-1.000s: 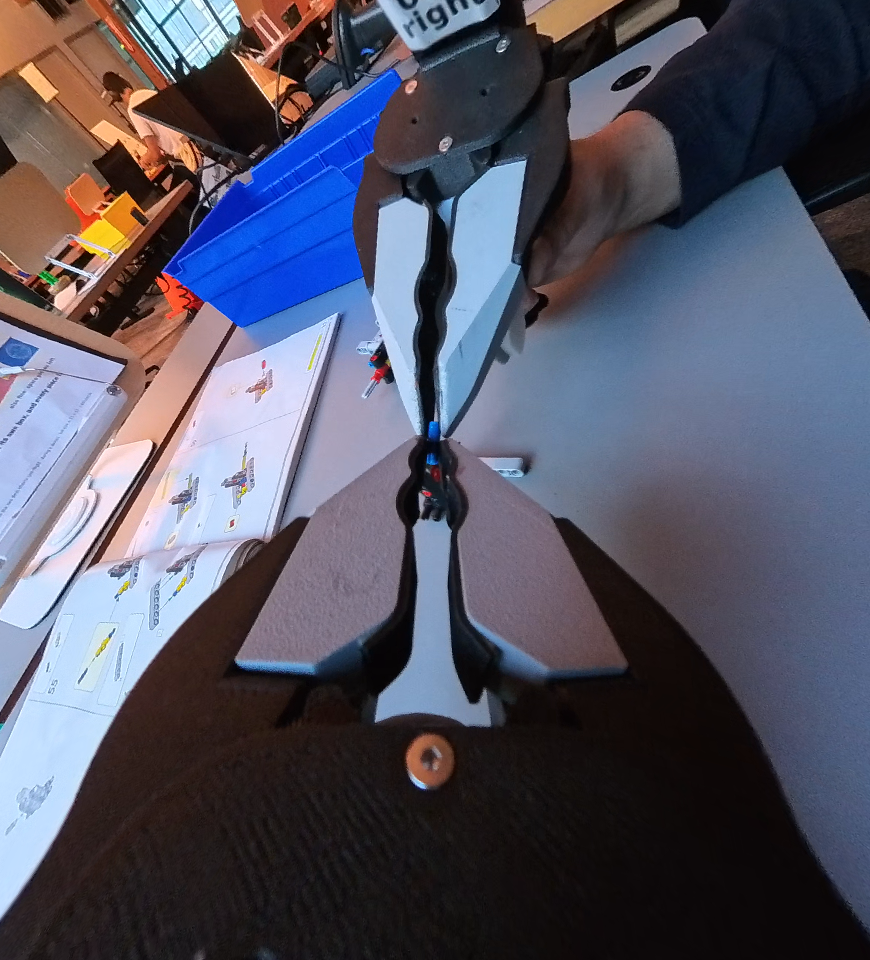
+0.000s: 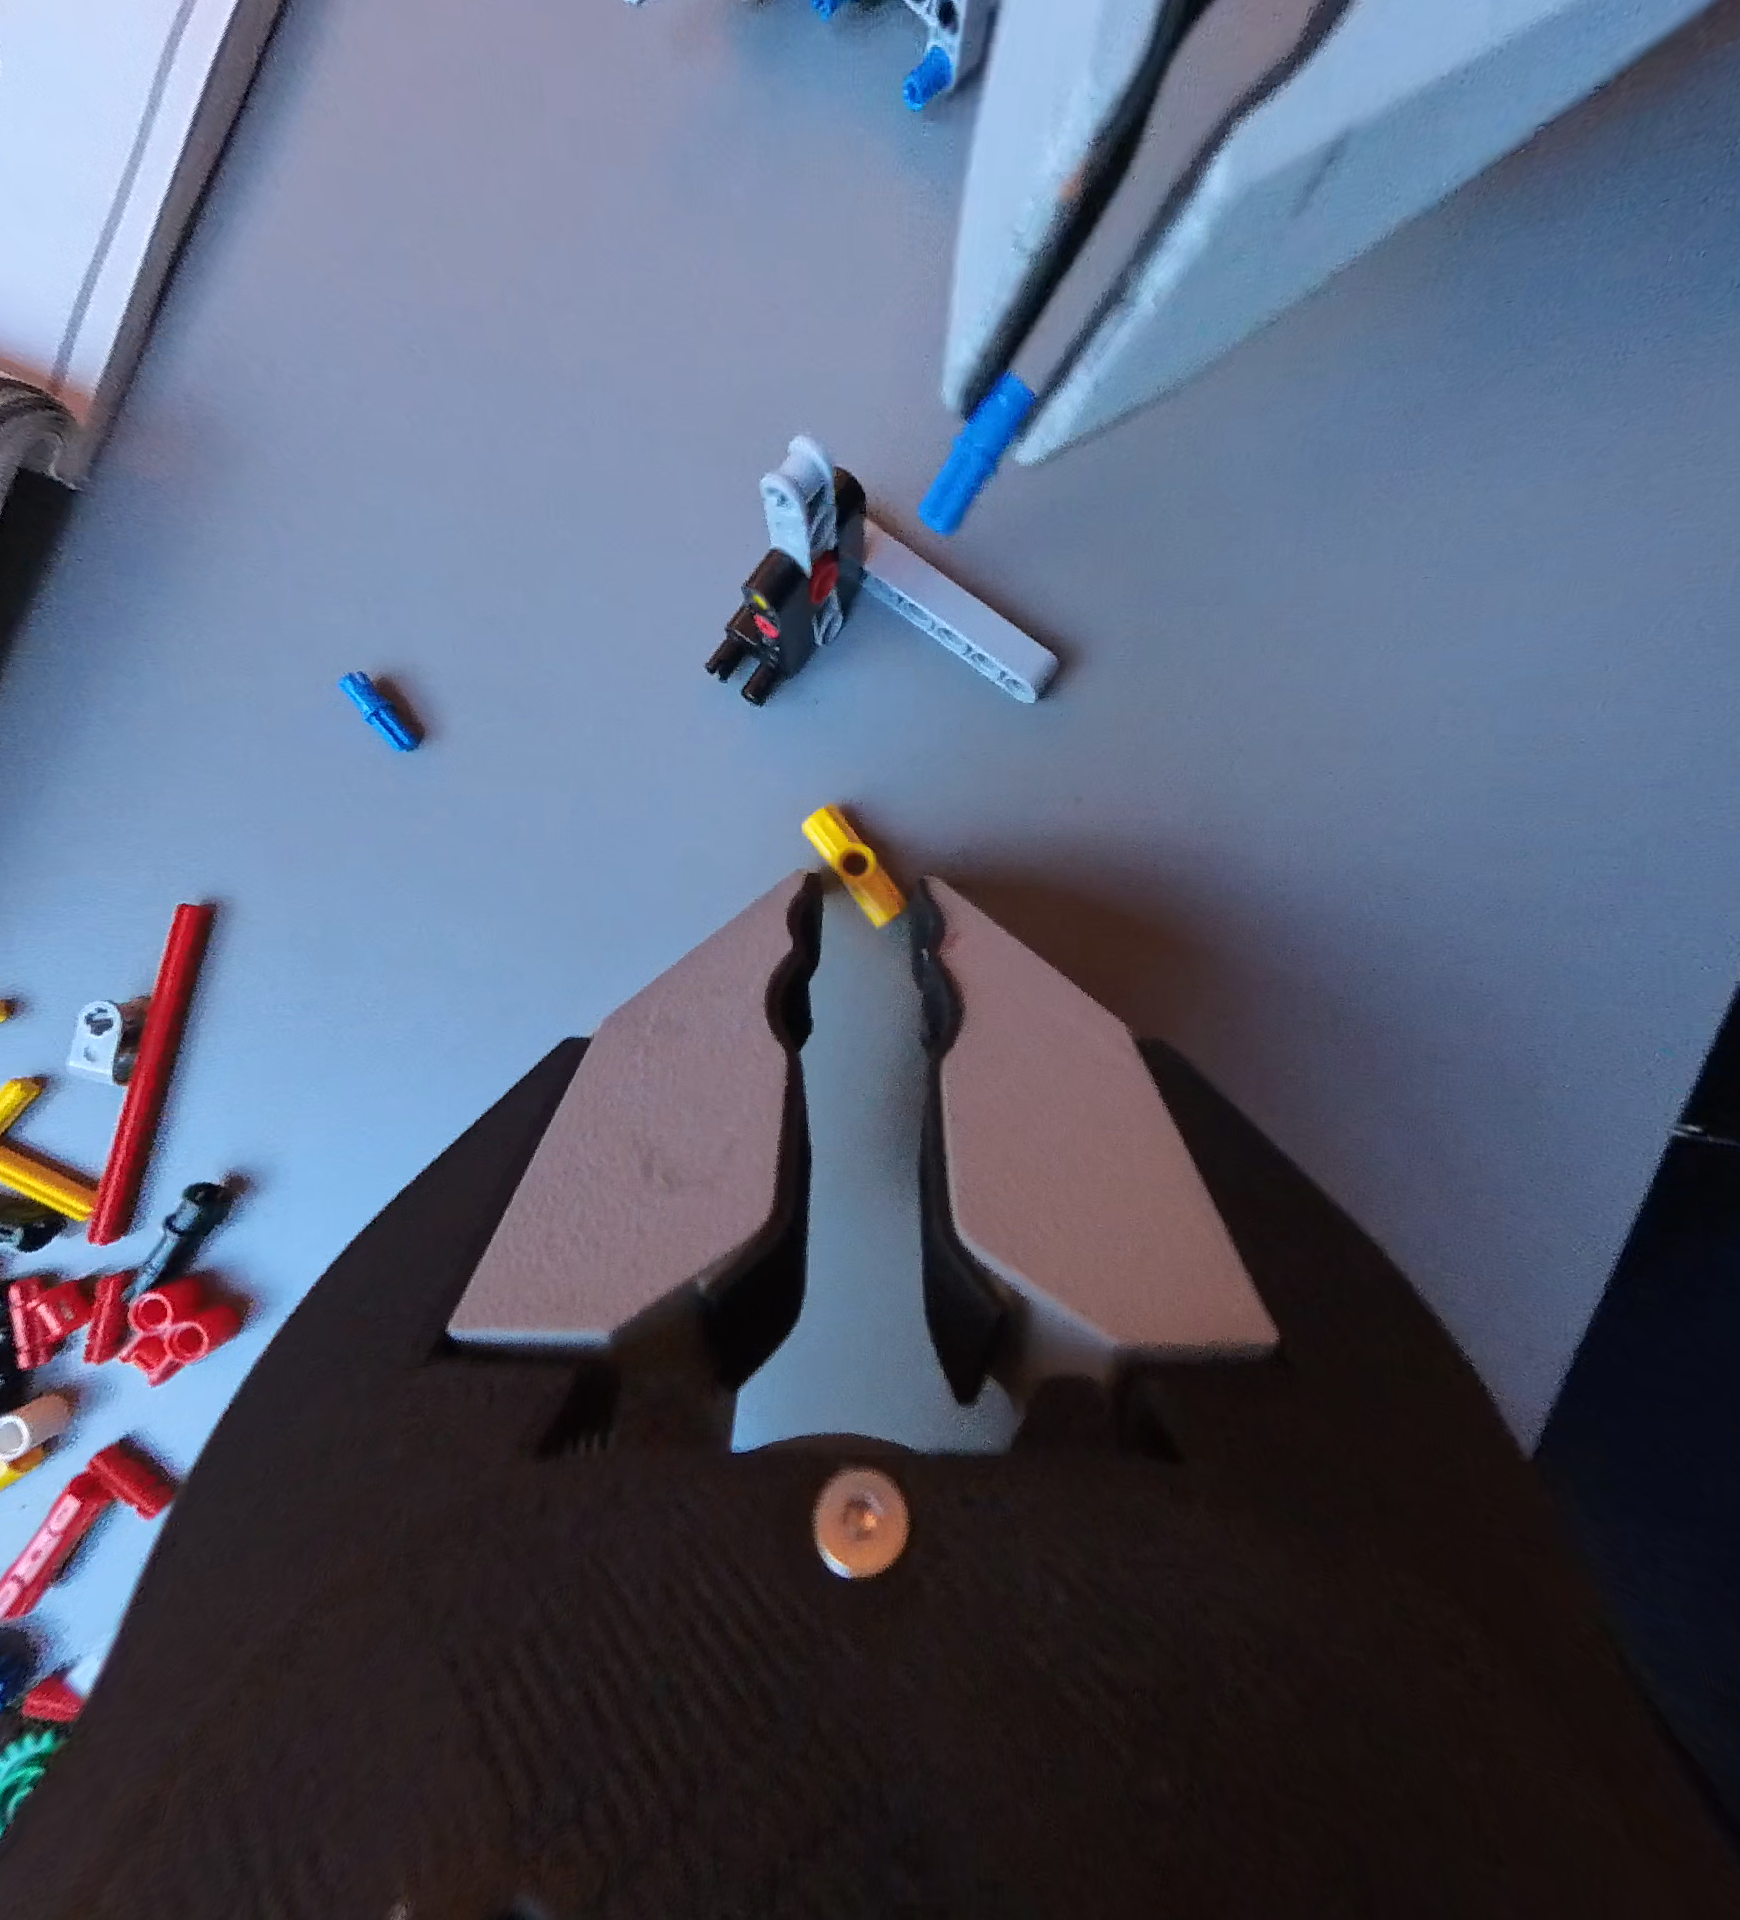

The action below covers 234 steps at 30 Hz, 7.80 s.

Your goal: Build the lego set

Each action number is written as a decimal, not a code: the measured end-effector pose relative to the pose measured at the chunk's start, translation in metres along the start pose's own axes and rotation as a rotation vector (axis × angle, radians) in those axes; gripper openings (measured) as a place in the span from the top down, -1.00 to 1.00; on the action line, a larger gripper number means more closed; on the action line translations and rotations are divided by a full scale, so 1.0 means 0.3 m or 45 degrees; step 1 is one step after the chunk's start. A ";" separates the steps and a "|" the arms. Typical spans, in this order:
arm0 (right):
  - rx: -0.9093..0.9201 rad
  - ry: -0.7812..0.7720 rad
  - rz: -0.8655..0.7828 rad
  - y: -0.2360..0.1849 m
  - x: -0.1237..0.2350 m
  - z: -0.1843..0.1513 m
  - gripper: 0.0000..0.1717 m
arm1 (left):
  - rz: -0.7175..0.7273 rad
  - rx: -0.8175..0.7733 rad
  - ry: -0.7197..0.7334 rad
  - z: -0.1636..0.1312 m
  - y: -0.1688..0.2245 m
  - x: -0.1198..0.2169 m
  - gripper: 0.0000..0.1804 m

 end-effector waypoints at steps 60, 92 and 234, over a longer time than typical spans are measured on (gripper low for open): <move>-0.008 0.135 0.144 -0.034 0.006 0.021 1.00 | -0.130 -0.674 0.736 0.023 0.037 0.106 0.95; -0.328 0.023 0.160 0.003 -0.032 -0.002 1.00 | 0.083 -0.695 0.641 0.025 0.019 0.085 0.94; 0.151 -0.373 0.232 -0.118 -0.126 -0.107 1.00 | -0.291 -0.435 0.184 -0.036 0.016 -0.014 0.95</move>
Point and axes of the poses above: each gripper's, where its closed fingertips meet, x back along the fingers, z out of its top, y = z × x across the jaws, the point moved 7 cm from there along x, back along the fingers, and after that the axes turned 12 degrees about -z, right-handed, at the moved point
